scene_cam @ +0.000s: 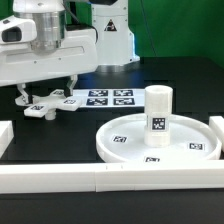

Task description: Assemble round table

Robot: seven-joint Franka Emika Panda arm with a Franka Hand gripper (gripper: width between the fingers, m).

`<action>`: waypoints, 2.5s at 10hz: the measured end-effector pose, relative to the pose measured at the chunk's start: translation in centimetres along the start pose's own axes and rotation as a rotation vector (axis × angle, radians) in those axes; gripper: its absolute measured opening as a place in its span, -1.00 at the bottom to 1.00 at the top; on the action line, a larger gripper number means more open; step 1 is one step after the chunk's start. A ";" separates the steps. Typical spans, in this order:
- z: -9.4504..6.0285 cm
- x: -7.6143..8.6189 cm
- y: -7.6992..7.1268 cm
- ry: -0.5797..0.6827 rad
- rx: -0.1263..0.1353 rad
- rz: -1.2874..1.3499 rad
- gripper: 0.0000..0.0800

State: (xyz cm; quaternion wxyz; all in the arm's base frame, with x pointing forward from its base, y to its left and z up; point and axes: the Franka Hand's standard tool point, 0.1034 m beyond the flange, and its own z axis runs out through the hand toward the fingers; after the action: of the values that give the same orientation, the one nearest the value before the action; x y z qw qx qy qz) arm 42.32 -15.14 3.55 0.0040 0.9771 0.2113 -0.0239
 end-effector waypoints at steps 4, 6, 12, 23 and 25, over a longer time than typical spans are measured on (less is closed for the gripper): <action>-0.2 0.9 0.8 0.007 -0.009 -0.013 0.62; 0.4 0.7 0.6 -0.004 -0.002 -0.029 0.62; 0.3 1.0 0.5 -0.004 -0.002 -0.034 0.62; 1.1 -0.1 -1.3 0.006 -0.017 0.070 0.62; 1.0 0.0 -1.2 0.024 -0.035 0.067 0.62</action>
Offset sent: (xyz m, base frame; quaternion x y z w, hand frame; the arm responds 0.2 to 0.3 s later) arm -0.0047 0.0024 -0.0100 -0.0067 0.0143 -0.0238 0.9996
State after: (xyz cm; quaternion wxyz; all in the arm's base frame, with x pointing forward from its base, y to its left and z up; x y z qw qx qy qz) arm 41.83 -14.07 2.59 0.0195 0.9837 0.1786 -0.0082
